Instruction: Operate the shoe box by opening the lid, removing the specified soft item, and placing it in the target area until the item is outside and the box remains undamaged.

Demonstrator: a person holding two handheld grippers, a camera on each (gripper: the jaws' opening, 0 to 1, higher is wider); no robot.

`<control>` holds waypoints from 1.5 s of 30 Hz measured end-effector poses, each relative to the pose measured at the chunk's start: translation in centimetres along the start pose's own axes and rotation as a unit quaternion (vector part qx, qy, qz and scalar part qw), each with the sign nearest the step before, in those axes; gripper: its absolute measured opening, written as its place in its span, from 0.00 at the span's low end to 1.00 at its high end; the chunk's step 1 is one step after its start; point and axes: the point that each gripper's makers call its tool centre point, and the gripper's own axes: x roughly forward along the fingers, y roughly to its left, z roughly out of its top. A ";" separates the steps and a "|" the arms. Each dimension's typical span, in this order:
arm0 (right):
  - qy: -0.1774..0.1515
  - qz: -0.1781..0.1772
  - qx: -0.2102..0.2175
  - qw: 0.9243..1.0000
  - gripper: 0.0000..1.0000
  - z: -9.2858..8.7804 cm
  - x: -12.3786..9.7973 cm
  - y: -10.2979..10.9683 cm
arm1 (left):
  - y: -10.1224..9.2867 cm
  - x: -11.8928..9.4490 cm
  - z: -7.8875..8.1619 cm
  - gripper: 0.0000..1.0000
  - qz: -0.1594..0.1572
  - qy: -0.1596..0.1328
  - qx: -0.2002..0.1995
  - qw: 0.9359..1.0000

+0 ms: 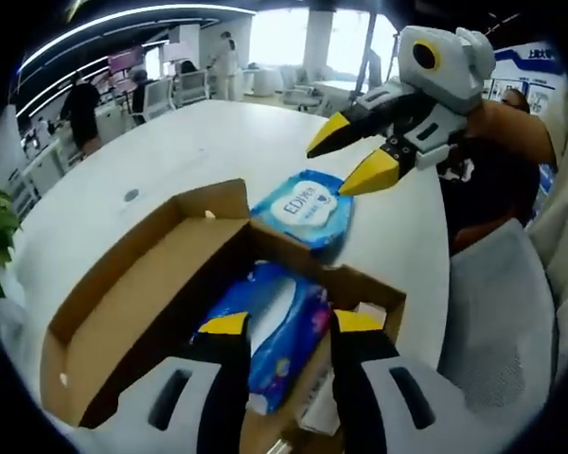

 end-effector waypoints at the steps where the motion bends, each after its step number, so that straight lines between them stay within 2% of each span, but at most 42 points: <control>1: 0.000 0.002 -0.002 1.000 0.25 0.1 0.2 0.2 | 0.0 0.0 -0.2 0.30 -0.001 0.001 0.002 1.000; 11: 0.001 0.025 -0.023 0.999 0.23 1.0 2.9 1.8 | 0.7 0.6 -1.3 0.24 0.002 0.022 0.030 0.999; 17: 0.019 0.038 -0.048 0.998 0.19 0.5 5.0 3.0 | 1.1 1.1 -2.0 0.19 0.000 0.038 0.057 0.998; 21: 0.043 0.041 -0.100 0.993 0.15 -0.4 6.3 3.8 | 1.2 1.3 -2.3 0.15 -0.002 0.044 0.072 0.996; 28: 0.078 0.033 -0.144 0.986 0.12 -1.6 7.7 4.5 | 1.5 1.4 -2.9 0.15 0.002 0.058 0.087 0.995; 35: 0.095 0.028 -0.133 0.986 0.07 -1.9 9.1 4.6 | 1.7 1.5 -3.0 0.11 0.008 0.060 0.087 0.994; 37: 0.101 0.028 -0.127 0.986 0.06 -2.0 9.4 4.6 | 1.9 1.4 -3.1 0.04 0.013 0.061 0.085 0.994; 41: 0.107 0.026 -0.125 0.986 0.01 -2.2 9.8 4.5 | 2.1 1.1 -3.2 0.02 0.012 0.057 0.077 0.995; 45: 0.105 0.026 -0.112 0.988 0.00 -2.1 9.8 4.3 | 2.1 1.0 -3.1 0.00 0.011 0.051 0.075 0.996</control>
